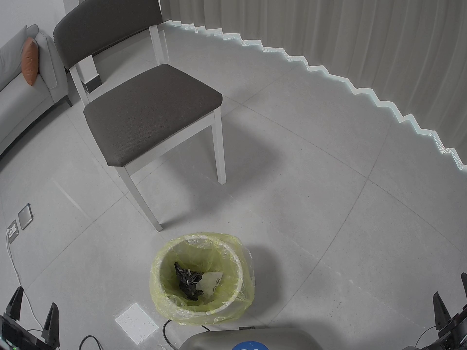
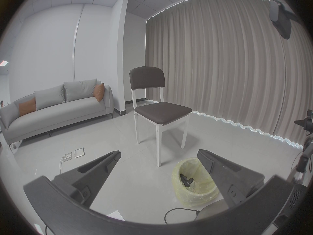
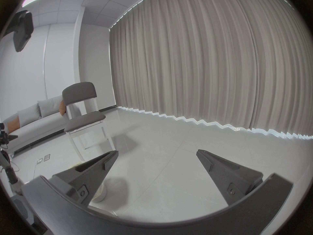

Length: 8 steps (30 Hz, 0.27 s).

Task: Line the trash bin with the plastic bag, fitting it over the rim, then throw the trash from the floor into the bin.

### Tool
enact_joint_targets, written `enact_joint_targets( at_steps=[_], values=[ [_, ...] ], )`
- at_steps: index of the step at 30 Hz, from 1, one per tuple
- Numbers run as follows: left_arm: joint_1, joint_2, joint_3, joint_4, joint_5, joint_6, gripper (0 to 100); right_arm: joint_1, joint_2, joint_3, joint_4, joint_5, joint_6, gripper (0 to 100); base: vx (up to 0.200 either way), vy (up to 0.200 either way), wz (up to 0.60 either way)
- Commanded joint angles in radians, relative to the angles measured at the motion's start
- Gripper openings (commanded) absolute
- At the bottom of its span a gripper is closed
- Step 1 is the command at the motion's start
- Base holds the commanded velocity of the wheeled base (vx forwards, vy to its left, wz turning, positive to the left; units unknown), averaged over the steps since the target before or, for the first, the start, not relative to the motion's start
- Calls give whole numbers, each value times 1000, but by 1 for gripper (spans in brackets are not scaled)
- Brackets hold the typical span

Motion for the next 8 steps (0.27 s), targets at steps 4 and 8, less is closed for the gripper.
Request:
enact_joint_targets(
  at_steps=[4,8],
  values=[
    [0,-15,18,2,2,-8,100,-3,-3,17,-25,-37,38,100,0,0,0],
    [0,-15,18,2,2,-1,100,-4,-2,17,-24,-37,29,100,0,0,0]
  ],
)
